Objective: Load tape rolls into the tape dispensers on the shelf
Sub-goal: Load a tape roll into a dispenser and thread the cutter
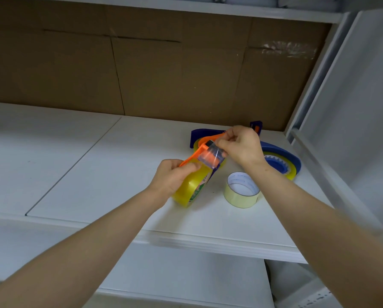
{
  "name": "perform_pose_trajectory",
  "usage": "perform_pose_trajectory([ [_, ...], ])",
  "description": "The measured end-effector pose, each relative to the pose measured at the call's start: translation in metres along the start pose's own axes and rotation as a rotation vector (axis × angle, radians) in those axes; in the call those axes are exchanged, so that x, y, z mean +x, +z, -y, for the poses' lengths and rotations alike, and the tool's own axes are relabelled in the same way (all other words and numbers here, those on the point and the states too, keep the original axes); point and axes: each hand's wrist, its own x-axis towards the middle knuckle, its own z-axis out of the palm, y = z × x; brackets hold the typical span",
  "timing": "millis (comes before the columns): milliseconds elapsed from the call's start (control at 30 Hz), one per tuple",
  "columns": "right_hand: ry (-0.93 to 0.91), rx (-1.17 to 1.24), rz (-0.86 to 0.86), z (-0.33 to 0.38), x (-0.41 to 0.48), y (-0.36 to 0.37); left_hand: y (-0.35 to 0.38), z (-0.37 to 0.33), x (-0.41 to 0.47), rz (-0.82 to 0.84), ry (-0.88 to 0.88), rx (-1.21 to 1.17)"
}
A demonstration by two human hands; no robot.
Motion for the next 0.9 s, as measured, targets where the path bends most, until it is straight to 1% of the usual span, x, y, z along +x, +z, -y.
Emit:
perform_pose_trajectory([
  [200,0.152,-0.096,0.111,0.004,0.003,-0.005,0.003,0.005,0.0,-0.017,0.011,-0.019],
  [367,0.18,-0.085,0.106,0.008,0.007,0.0,0.003,0.007,0.001,-0.034,0.005,-0.013],
  [567,0.093,-0.123,0.079,0.009,0.007,0.008,0.0,0.009,0.001,-0.042,-0.013,-0.063],
  [667,0.077,-0.157,0.092,0.011,0.009,0.009,0.001,0.009,0.0,-0.043,-0.017,-0.073],
  [800,-0.042,-0.231,0.083,0.012,0.008,0.011,0.002,0.009,0.001,-0.029,-0.009,-0.06],
  [900,-0.089,-0.213,0.081,0.009,0.007,0.014,0.001,0.011,0.002,-0.026,-0.002,-0.06],
])
